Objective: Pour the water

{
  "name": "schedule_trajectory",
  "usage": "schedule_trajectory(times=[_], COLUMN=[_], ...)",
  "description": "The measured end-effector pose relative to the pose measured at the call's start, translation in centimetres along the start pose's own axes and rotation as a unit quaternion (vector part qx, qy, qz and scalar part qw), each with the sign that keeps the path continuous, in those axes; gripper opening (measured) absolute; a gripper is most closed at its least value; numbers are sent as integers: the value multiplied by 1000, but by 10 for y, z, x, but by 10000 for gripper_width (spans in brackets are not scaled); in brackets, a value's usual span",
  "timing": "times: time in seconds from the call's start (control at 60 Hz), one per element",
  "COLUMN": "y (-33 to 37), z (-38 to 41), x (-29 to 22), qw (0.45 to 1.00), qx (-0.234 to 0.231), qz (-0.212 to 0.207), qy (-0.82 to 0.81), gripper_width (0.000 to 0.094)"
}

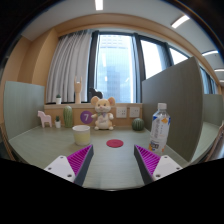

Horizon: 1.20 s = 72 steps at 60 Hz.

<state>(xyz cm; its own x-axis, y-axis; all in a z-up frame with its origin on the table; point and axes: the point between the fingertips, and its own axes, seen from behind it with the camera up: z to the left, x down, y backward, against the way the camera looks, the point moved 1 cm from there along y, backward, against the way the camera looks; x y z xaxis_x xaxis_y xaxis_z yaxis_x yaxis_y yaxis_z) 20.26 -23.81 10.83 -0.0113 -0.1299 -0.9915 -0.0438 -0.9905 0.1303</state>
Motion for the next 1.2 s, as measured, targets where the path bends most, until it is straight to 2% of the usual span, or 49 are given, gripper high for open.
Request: schedule_trajectory(times=[0.15,0.233,0.367,0.6,0.667,0.767,0.833,0.967,1.05,1.2], y=[4,0,-23,-79,-93,-106,-113,-111,-112,-120], z=[-92,-125,-158,-176,-178,-175,-173,-172,-168,-155], x=[5,3,-14,-26,-27,-26,-23,-26,-25,-26], qw=[998,996,996,997,997,997,997,996,995,995], qx=[61,80,91,77,76,73,77,88,97,87], qz=[13,25,15,12,11,14,7,-6,-5,1], qy=[0,-11,-22,-24,-22,-21,-13,14,16,42], gripper_width=[836,830,828,815,750,543,502,326,324,323])
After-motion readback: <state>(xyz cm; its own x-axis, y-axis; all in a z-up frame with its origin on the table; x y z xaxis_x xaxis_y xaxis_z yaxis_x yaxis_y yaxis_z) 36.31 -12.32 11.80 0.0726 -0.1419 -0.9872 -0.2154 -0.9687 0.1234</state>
